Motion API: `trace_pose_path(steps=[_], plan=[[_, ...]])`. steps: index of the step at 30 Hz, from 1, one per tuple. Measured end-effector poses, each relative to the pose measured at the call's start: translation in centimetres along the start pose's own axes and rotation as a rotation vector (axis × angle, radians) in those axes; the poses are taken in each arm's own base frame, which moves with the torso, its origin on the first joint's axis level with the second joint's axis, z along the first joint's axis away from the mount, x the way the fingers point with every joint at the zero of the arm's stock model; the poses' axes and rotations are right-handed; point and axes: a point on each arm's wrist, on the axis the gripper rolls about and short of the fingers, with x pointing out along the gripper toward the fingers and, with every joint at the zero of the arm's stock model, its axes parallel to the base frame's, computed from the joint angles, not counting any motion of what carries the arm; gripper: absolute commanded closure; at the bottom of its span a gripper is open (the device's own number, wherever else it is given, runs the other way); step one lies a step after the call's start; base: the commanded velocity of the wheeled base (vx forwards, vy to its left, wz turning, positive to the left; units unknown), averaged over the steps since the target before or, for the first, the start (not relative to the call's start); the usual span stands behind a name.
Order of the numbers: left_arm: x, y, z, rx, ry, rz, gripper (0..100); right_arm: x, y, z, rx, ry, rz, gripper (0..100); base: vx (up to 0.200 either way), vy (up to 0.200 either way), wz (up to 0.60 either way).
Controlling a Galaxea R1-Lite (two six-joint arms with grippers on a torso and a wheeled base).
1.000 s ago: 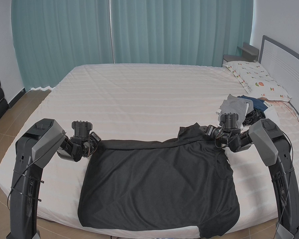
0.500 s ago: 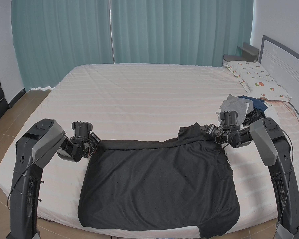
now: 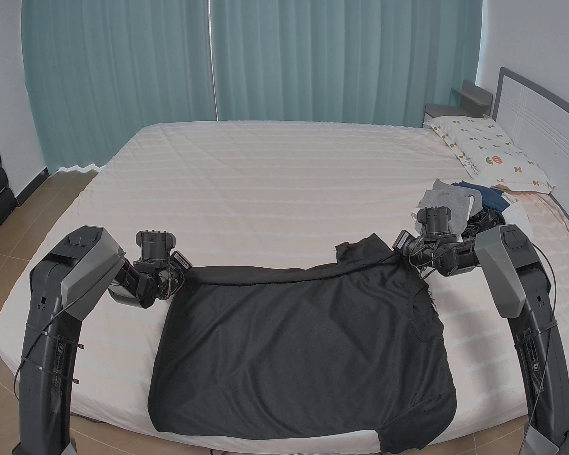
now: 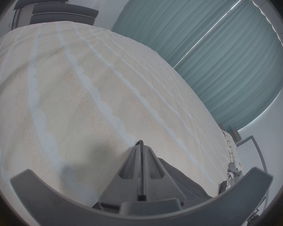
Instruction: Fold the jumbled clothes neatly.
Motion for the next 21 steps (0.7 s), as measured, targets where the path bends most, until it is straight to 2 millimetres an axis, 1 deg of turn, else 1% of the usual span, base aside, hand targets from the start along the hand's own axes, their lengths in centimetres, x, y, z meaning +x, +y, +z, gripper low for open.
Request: trace_pose_path(steps=[11,16,21], plan=[[0.1,-0.6,1.3,-0.065,-0.097,-0.067,100,0.1,1.1,1.5,0.004,-0.182,0.118,100,0.000,0.000,0.00],[0.6,-0.9,1.7,-0.073,-0.124,-0.081,100,0.1,1.3,1.6,-0.007,-0.211,0.138,100,0.000,0.000,0.00],[1.2,-1.2,1.7,-0.073,-0.141,-0.088,100,0.1,1.3,1.8,-0.028,-0.236,0.160,100,0.000,0.000,0.00]])
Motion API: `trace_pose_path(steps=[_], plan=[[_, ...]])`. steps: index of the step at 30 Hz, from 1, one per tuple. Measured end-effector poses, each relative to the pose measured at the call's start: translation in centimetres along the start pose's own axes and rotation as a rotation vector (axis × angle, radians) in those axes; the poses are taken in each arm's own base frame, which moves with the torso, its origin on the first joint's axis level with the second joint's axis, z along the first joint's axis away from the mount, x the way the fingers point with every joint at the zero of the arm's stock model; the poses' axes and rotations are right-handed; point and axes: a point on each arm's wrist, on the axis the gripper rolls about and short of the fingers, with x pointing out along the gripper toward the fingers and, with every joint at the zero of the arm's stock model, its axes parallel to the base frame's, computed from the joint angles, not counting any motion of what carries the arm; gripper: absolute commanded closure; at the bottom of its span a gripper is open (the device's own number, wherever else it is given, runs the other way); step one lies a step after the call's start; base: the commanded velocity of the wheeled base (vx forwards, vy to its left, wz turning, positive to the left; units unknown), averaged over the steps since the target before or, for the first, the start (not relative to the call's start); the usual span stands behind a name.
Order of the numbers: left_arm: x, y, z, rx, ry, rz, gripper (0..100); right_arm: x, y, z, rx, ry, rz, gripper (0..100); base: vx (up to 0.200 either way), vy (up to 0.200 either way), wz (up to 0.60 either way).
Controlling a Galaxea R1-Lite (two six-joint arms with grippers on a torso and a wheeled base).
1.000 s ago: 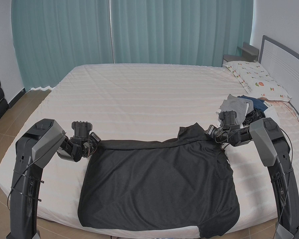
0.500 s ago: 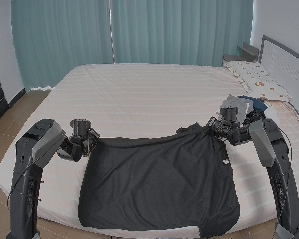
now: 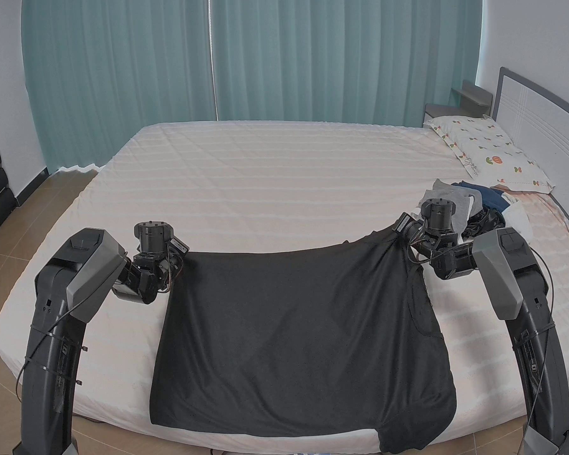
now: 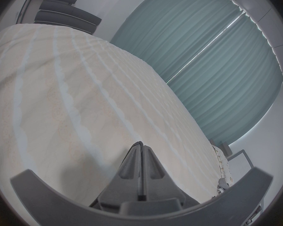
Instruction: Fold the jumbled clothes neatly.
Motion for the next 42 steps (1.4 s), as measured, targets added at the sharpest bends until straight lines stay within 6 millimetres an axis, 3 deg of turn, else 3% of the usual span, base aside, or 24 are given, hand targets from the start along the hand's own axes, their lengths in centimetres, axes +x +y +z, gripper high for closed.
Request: trace_pose_path(steps=[8,23,24,26,27,34,42], plan=[[0.7,0.2,-0.2,0.000,-0.019,0.003,100,0.2,-0.3,-0.2,-0.074,-0.042,0.026,100,0.000,0.000,0.00],[1.0,1.0,-0.9,0.012,-0.002,0.043,100,0.9,-2.3,-3.3,-0.133,0.019,-0.016,100,0.000,0.000,0.00],[1.0,1.0,-0.9,0.012,-0.002,0.045,100,1.0,-2.4,-3.4,-0.135,0.022,-0.018,0,0.000,0.000,0.00],[1.0,1.0,-1.0,0.012,-0.003,0.046,100,1.0,-2.6,-3.7,-0.136,0.027,-0.022,0,0.000,0.000,0.00],[1.0,1.0,-1.0,0.012,-0.003,0.046,0,1.0,-2.7,-3.8,-0.136,0.032,-0.025,0,0.000,0.000,0.00],[1.0,1.1,-1.0,0.012,-0.005,0.044,0,1.0,-3.1,-4.3,-0.134,0.066,-0.085,0,0.000,0.000,0.00],[0.6,1.4,-1.2,0.013,0.003,0.055,0,0.2,-2.5,-2.1,-0.115,0.029,-0.118,0,0.000,0.000,0.00]])
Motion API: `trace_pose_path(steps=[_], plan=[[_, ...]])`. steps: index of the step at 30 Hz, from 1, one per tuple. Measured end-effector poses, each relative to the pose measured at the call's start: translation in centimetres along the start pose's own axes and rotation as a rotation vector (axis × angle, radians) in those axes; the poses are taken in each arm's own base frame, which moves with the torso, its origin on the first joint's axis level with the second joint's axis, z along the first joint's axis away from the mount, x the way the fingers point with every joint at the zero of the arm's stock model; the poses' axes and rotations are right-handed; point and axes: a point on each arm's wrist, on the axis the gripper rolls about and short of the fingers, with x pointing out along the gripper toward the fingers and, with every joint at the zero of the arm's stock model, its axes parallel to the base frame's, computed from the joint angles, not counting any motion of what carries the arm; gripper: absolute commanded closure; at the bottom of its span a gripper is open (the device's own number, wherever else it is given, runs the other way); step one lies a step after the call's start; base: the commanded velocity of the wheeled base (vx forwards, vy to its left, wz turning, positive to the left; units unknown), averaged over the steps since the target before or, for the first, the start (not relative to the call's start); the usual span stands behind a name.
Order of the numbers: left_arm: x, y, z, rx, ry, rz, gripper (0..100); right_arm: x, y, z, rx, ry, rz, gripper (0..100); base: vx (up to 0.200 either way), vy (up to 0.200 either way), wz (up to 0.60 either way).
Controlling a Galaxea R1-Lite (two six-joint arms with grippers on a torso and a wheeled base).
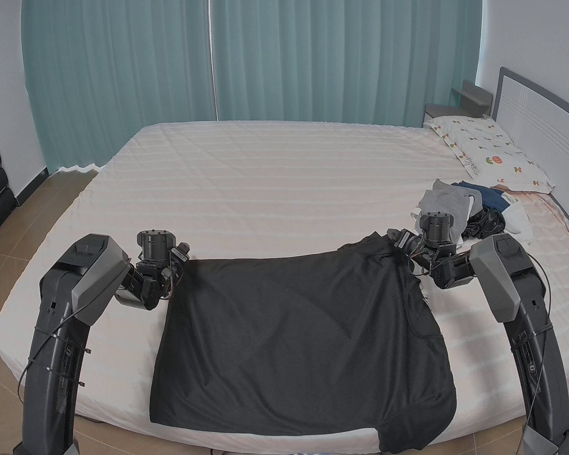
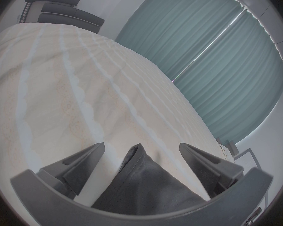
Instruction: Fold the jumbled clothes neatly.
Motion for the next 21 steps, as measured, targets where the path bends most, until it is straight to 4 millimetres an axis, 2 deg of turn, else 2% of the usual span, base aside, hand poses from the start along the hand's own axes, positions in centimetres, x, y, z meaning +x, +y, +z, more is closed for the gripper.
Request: trace_pose_path(steps=[5,11,16,21], plan=[[-0.8,0.2,0.0,-0.004,0.004,0.000,0,-1.7,-0.7,0.2,0.041,0.057,-0.034,0,0.000,0.000,0.00],[-2.3,0.3,0.4,-0.009,0.009,-0.010,0,-5.1,-1.8,-0.3,0.079,0.176,-0.078,0,0.000,0.000,0.00],[-3.9,0.3,1.0,-0.012,0.025,-0.018,0,-9.1,-2.4,-0.4,0.101,0.261,-0.111,0,0.000,0.000,0.00],[-6.0,-0.5,2.0,-0.015,0.040,-0.040,0,-13.8,-1.9,0.1,0.112,0.321,-0.118,0,0.000,0.000,0.00]])
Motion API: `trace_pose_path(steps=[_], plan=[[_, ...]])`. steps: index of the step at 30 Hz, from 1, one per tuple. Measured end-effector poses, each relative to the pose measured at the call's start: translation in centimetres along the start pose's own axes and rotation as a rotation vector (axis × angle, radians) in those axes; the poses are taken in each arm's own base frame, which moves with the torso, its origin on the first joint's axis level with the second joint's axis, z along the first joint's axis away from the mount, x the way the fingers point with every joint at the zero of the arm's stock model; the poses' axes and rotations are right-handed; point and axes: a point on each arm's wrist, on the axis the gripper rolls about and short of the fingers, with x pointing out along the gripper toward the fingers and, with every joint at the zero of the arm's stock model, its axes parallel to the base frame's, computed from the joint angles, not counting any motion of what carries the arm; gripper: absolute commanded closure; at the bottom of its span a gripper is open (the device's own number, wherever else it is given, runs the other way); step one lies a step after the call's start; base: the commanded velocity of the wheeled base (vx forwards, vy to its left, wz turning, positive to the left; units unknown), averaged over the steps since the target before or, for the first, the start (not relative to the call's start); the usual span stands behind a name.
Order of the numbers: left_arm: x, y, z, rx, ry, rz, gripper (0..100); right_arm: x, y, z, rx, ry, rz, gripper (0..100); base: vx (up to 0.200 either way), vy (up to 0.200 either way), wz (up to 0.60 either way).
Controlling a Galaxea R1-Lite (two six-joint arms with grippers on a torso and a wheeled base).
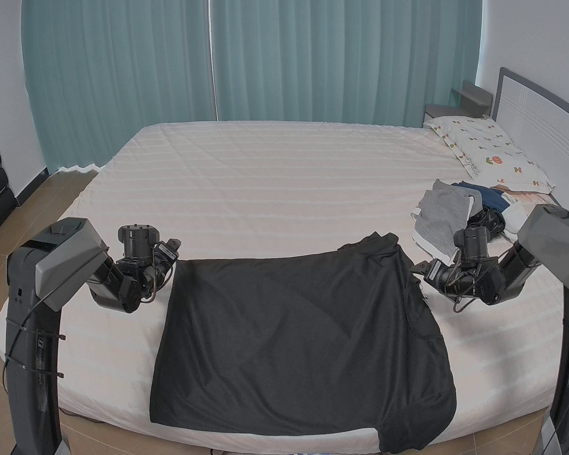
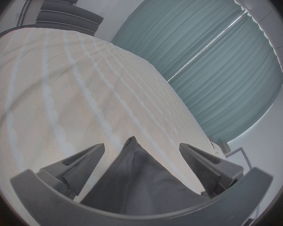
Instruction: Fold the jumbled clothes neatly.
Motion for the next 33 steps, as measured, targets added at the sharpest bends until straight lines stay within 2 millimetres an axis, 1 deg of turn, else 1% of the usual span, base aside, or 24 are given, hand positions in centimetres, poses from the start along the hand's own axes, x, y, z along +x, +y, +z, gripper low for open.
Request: trace_pose_path(steps=[4,8,12,19,25,29,33], plan=[[-2.2,-1.1,0.6,0.002,0.036,-0.037,0,-3.9,-0.5,-1.3,0.008,0.054,-0.011,0,0.000,0.000,0.00],[-4.6,-1.7,0.5,0.009,0.076,-0.051,0,-7.6,-1.1,-2.5,0.013,0.076,-0.010,0,0.000,0.000,0.00],[-7.0,-1.4,0.2,0.014,0.118,-0.035,0,-10.9,-1.9,-3.7,0.016,0.063,0.002,0,0.000,0.000,0.00],[-11.3,0.0,-1.0,0.010,0.193,0.012,0,-17.2,-3.6,-5.9,0.018,0.019,0.026,0,0.000,0.000,0.00],[-14.5,0.2,-2.7,-0.019,0.263,0.029,0,-21.4,-4.9,-7.7,0.026,0.000,0.028,0,0.000,0.000,0.00],[-16.0,0.1,-3.6,-0.031,0.296,0.027,0,-23.3,-5.8,-8.7,0.033,-0.002,0.019,0,0.000,0.000,0.00],[-17.1,-0.2,-3.7,-0.044,0.309,0.011,0,-24.9,-6.2,-8.9,0.060,-0.018,0.027,0,0.000,0.000,0.00]])
